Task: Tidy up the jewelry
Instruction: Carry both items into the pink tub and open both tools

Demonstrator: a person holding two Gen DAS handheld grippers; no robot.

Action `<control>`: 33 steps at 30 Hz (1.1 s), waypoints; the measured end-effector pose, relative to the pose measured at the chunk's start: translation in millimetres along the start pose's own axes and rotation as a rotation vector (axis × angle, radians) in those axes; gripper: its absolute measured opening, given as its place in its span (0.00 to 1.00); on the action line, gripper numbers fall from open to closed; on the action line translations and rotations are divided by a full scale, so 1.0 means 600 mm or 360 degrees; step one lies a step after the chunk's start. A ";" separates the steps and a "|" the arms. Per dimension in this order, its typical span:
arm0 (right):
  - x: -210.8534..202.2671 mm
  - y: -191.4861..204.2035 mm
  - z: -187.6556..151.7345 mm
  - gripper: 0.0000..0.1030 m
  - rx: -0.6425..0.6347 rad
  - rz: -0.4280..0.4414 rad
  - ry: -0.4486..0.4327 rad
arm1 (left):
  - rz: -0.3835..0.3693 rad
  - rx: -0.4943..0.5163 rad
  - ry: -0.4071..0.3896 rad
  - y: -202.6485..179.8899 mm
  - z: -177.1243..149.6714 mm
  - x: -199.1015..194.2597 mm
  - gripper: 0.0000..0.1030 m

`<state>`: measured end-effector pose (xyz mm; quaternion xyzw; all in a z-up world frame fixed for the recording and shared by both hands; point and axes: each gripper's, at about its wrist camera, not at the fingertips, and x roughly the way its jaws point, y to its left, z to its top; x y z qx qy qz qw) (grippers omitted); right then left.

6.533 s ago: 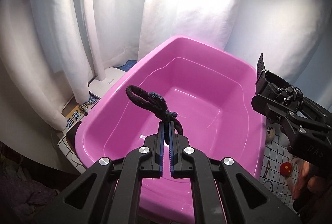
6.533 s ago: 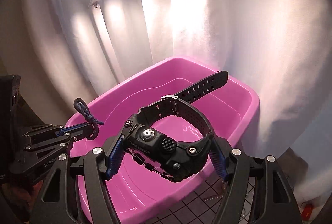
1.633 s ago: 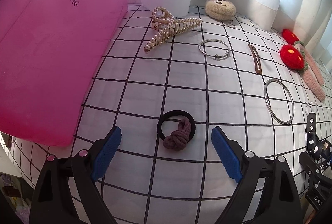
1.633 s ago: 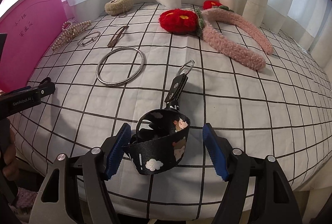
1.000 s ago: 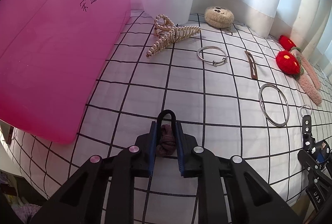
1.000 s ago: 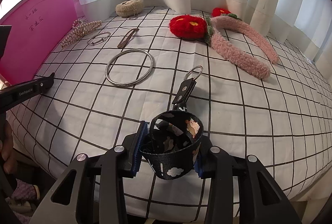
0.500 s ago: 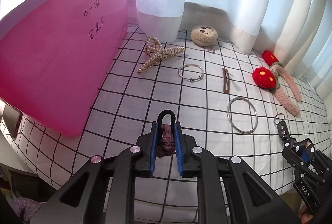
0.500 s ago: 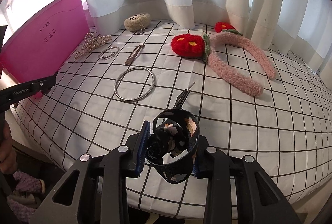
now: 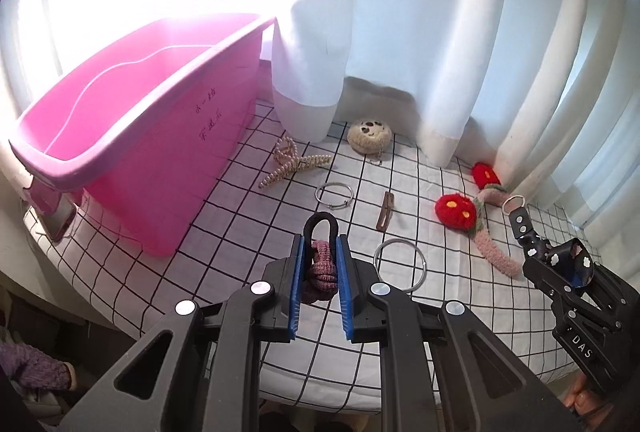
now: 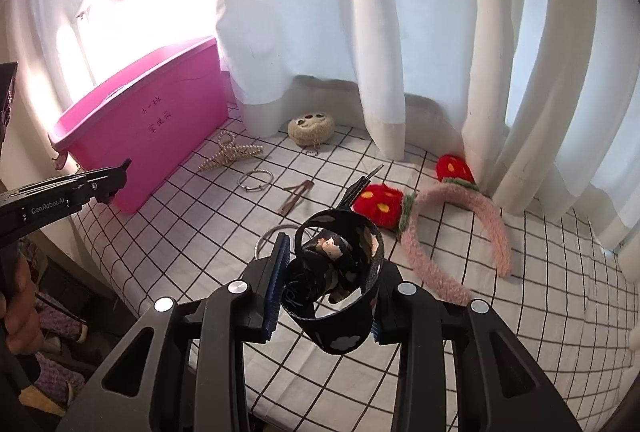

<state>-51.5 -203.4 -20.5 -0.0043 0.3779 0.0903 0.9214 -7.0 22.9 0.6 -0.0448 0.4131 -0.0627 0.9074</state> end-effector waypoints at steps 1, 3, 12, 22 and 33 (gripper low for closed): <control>-0.001 0.001 0.011 0.32 -0.0024 0.0032 -0.0017 | 0.0018 -0.0024 -0.0026 0.001 0.003 -0.012 0.16; -0.002 0.009 0.033 0.32 -0.0070 0.0100 -0.0055 | 0.0055 -0.0068 -0.0076 0.006 0.012 -0.035 0.16; 0.001 0.109 0.171 0.32 -0.0246 0.0403 -0.0187 | 0.0207 -0.0188 -0.0219 0.086 0.078 -0.115 0.16; 0.066 0.278 0.334 0.32 -0.0359 0.0578 -0.0269 | 0.0267 -0.0263 -0.0265 0.236 0.174 -0.095 0.16; 0.236 0.438 0.416 0.32 -0.0477 0.0678 0.0030 | 0.0250 -0.0367 -0.0020 0.375 0.233 0.017 0.16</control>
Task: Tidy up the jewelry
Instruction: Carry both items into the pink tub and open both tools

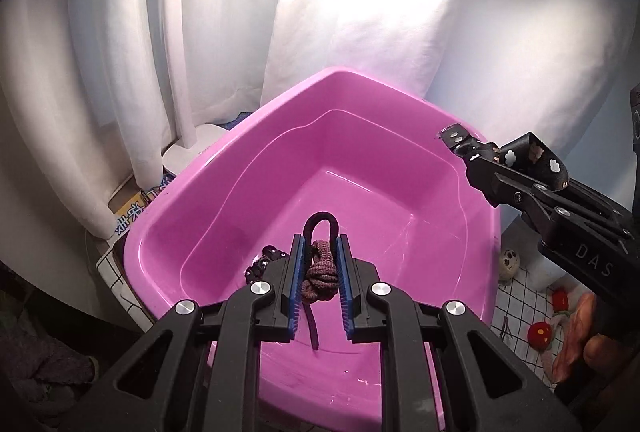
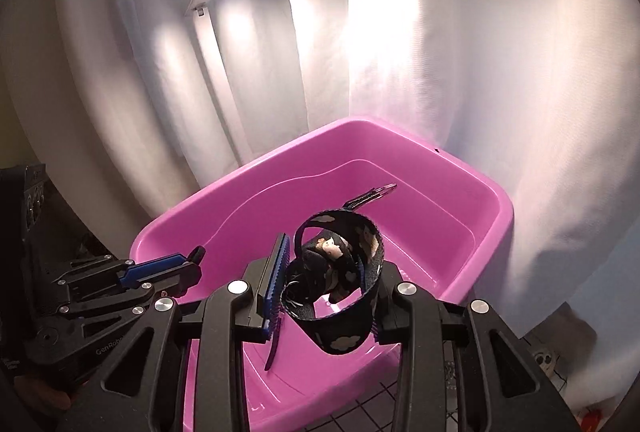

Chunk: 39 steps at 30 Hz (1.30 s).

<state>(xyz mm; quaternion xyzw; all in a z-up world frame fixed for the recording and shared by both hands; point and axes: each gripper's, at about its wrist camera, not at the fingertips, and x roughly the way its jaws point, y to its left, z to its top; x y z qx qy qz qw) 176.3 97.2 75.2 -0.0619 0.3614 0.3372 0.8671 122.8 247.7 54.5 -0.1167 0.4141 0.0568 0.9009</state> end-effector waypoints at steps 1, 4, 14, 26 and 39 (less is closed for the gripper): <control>0.018 0.002 0.002 0.32 0.0002 0.0008 0.0043 | -0.0002 -0.0007 0.0032 0.006 0.004 0.012 0.16; 0.065 0.001 0.012 0.32 0.0023 0.0016 0.0192 | -0.0053 -0.0010 0.0153 0.016 0.010 0.048 0.16; 0.167 -0.021 0.017 0.32 0.0067 -0.0031 0.0553 | -0.0029 -0.0046 0.0407 0.043 0.023 0.119 0.17; 0.215 -0.028 0.013 0.32 0.0073 -0.0089 0.0671 | 0.0008 -0.0037 0.0471 0.044 0.020 0.135 0.18; 0.238 -0.029 0.008 0.40 0.0066 -0.0105 0.0701 | 0.0016 -0.0020 0.0486 0.046 0.020 0.141 0.19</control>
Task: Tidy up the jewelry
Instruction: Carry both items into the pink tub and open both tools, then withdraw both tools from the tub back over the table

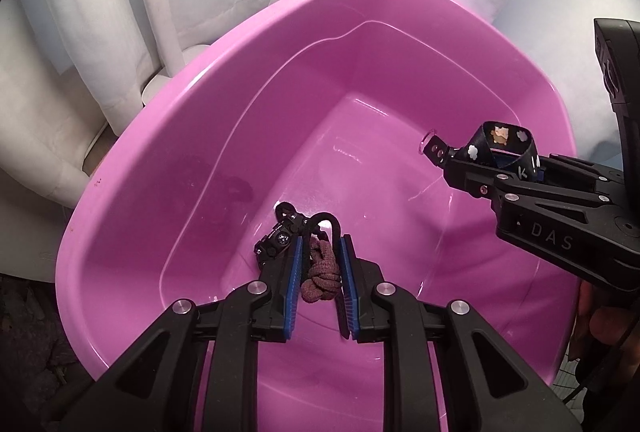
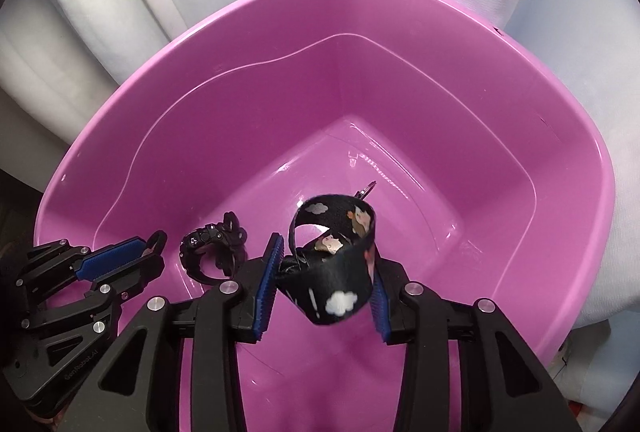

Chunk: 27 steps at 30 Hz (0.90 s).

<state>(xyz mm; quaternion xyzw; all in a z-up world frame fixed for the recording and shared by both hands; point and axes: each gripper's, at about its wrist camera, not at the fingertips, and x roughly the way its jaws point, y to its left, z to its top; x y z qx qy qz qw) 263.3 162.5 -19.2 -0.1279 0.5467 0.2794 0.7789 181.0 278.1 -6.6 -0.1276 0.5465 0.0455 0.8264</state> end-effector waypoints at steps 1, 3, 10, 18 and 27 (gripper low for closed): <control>0.000 0.000 0.000 0.41 0.0000 0.0002 0.0000 | 0.0002 0.0001 0.0001 0.000 0.000 0.000 0.20; -0.003 0.000 -0.001 0.45 0.0000 0.0004 -0.0003 | 0.0008 0.0009 0.0007 -0.001 0.001 -0.001 0.28; -0.012 0.000 0.001 0.46 0.0001 -0.0003 -0.0010 | 0.0049 0.0055 -0.0055 -0.004 -0.001 -0.020 0.59; -0.026 -0.001 -0.007 0.48 -0.0005 0.0002 -0.0031 | 0.0071 0.0088 -0.0096 -0.012 -0.009 -0.038 0.67; -0.057 0.005 -0.021 0.51 -0.0021 0.0003 -0.0095 | 0.0061 0.0040 -0.0111 -0.009 -0.028 -0.063 0.75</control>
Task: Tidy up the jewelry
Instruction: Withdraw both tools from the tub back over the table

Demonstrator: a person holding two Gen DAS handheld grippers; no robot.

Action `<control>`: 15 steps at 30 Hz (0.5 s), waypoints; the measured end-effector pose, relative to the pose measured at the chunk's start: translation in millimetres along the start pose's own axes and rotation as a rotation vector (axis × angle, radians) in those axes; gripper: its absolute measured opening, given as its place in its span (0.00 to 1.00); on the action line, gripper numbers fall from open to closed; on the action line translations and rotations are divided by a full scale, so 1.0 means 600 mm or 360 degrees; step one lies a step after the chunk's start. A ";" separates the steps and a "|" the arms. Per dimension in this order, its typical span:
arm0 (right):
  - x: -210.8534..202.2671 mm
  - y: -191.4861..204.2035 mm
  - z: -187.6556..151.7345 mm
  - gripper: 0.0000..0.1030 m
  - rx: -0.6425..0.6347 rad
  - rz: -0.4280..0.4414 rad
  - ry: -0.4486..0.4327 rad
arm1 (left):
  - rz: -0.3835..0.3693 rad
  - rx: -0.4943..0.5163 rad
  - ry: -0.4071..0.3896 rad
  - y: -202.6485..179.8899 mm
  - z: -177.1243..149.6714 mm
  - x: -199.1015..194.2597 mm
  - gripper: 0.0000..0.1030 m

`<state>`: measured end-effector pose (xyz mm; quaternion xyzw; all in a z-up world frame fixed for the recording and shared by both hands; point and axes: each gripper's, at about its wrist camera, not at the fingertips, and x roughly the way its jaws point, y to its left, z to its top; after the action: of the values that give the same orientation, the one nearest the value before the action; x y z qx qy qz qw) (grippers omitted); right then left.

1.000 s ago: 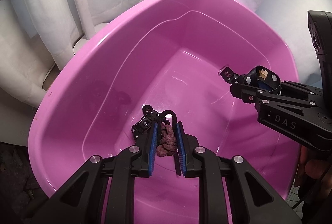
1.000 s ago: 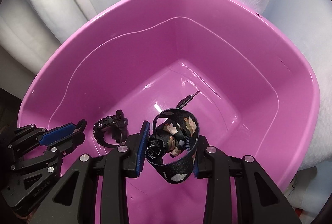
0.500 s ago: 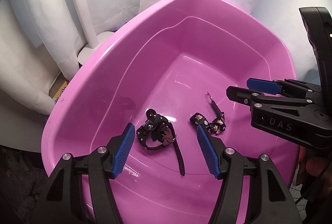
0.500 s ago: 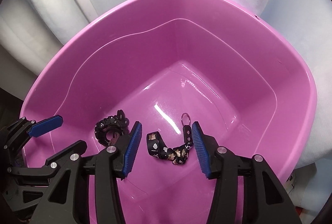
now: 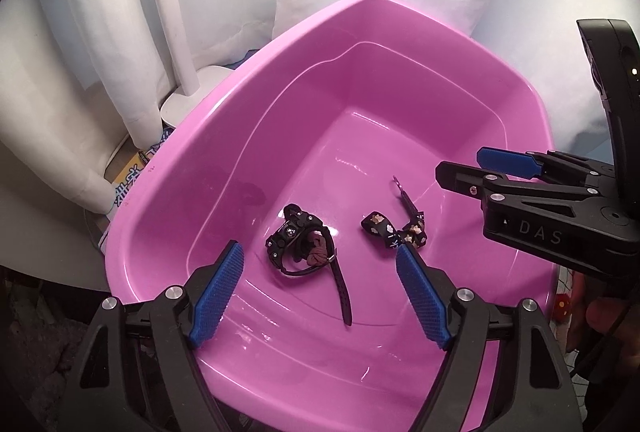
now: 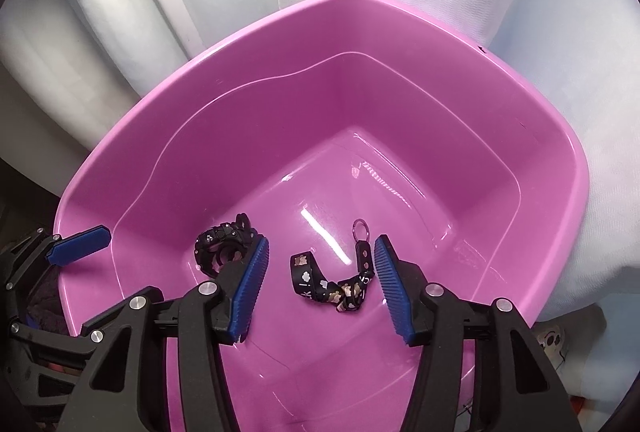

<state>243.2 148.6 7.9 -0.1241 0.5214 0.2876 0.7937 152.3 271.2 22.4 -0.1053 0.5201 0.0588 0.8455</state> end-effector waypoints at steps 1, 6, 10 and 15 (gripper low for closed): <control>-0.004 0.001 -0.001 0.51 -0.0002 -0.0001 -0.0010 | 0.0002 -0.0001 -0.0008 -0.001 -0.003 -0.005 0.75; -0.033 0.009 -0.011 0.52 -0.0014 0.0016 -0.0079 | 0.0015 0.0000 -0.0057 -0.003 -0.016 -0.031 0.75; -0.064 0.016 -0.027 0.52 -0.0035 0.0018 -0.0138 | 0.0002 -0.0013 -0.0095 -0.003 -0.028 -0.053 0.75; -0.109 0.016 -0.058 0.53 -0.0039 0.0022 -0.0225 | 0.0026 -0.0034 -0.0152 -0.010 -0.048 -0.082 0.76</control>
<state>192.2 117.6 52.6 -0.1097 0.4614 0.3075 0.8250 106.2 259.0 54.2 -0.1070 0.4795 0.0763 0.8677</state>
